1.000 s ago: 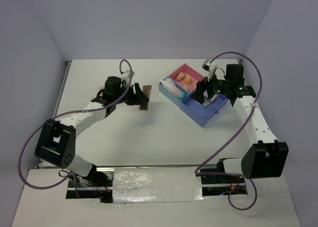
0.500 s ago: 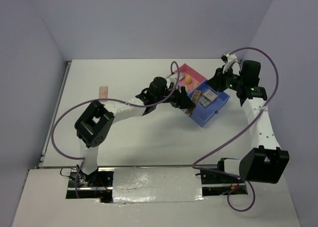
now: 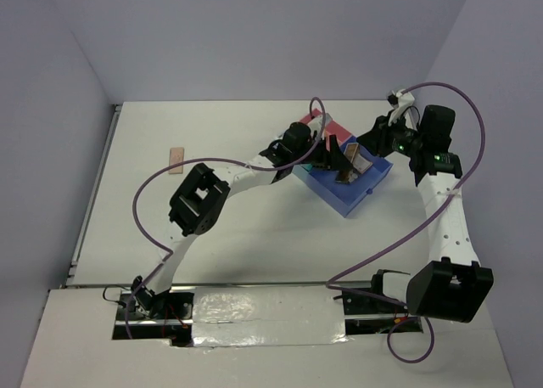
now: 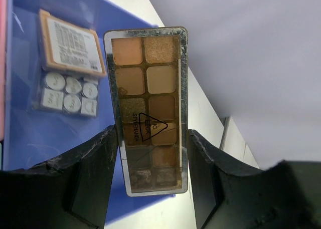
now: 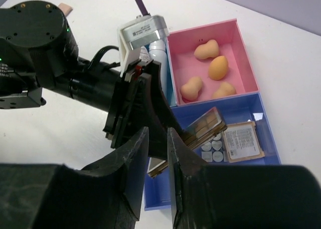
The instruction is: Organize the makeup
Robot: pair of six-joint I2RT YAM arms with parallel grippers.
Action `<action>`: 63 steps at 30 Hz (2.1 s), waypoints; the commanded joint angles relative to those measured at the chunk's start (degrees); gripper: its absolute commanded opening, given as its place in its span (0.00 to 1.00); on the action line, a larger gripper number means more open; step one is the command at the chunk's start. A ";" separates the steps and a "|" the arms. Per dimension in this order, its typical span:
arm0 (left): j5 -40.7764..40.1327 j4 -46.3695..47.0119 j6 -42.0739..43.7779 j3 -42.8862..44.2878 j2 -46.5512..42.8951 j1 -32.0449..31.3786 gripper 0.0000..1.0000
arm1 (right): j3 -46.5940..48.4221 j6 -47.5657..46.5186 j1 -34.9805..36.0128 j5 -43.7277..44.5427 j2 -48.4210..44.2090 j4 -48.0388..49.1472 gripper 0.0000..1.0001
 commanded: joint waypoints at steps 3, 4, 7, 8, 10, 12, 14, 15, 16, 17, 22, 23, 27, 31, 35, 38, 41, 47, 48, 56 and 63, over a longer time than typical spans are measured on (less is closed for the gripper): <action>-2.51 -4.67 -1.19 7.09 3.14 -0.22 0.34 | -0.51 0.87 -0.77 -1.68 -1.49 2.15 0.31; -2.43 -5.37 -1.36 7.54 3.41 -0.31 0.44 | -0.69 0.87 -0.77 -1.76 -1.49 2.15 0.32; -1.90 -6.52 -1.89 7.89 3.68 -0.22 0.50 | -0.60 1.13 -0.68 -2.03 -1.23 2.33 0.34; -1.90 -7.04 -1.89 7.98 3.50 -0.22 0.52 | -0.60 1.22 -0.77 -2.12 -1.14 2.41 0.35; -1.46 -7.14 -1.72 8.24 3.41 -0.22 0.53 | -0.43 1.39 -0.77 -2.38 -1.05 2.50 0.36; -1.19 -7.49 -1.72 8.68 3.24 -0.22 0.54 | -0.34 1.39 -0.77 -2.55 -0.88 2.50 0.37; -1.11 -7.57 -1.72 9.12 3.06 -0.22 0.56 | 0.01 1.31 -0.77 -2.64 -0.88 2.33 0.39; -1.02 -7.58 -1.89 9.47 2.98 -0.22 0.57 | 0.10 1.31 -0.77 -2.73 -0.88 2.24 0.39; -0.84 -7.66 -1.72 9.65 2.89 -0.22 0.61 | 0.28 1.31 -0.77 -2.91 -0.88 2.15 0.40; -0.84 -7.75 -1.80 9.74 2.71 -0.31 0.62 | 0.37 1.31 -0.77 -2.91 -0.88 2.15 0.41; -0.05 -7.49 -2.07 9.91 2.45 -0.22 0.69 | 0.72 0.95 -0.77 -3.35 -0.88 1.71 0.48; 0.12 -7.23 -2.24 9.91 2.27 -0.22 0.70 | 0.72 0.87 -0.77 -3.43 -0.88 1.62 0.50; 0.65 -6.35 -2.77 9.47 1.75 -0.22 0.70 | 0.81 0.78 -0.68 -3.87 -1.05 1.36 0.55; 1.09 -5.82 -2.51 9.47 1.22 -0.22 0.72 | 1.24 0.87 -0.68 -4.66 -1.05 1.10 0.67; 1.71 -4.85 -2.33 8.60 0.17 -0.05 0.70 | 2.30 1.04 -0.77 -6.24 -1.05 0.74 0.77; 1.71 -3.98 -1.55 6.67 -2.02 0.57 0.60 | 3.70 0.78 -0.77 -7.21 -1.23 0.04 0.88; 1.71 -2.83 -0.58 2.80 -6.33 1.97 0.23 | 4.49 0.43 -0.68 -8.18 -1.67 -0.22 1.00; 0.92 -2.82 2.85 -9.76 -18.72 6.63 0.00 | 3.01 6.40 -0.86 -15.63 -0.79 4.96 1.00; 0.83 -3.26 3.46 -11.60 -20.47 7.42 0.00 | 3.18 6.32 -0.77 -17.13 -0.27 4.61 1.00; -5.58 -13.63 12.16 -33.92 -40.34 17.35 0.35 | 6.60 -4.21 3.44 -14.17 5.36 -5.39 0.83; -23.32 -34.10 21.65 -42.91 -49.76 28.68 0.74 | 7.75 -5.29 9.95 -8.54 10.81 -11.30 0.76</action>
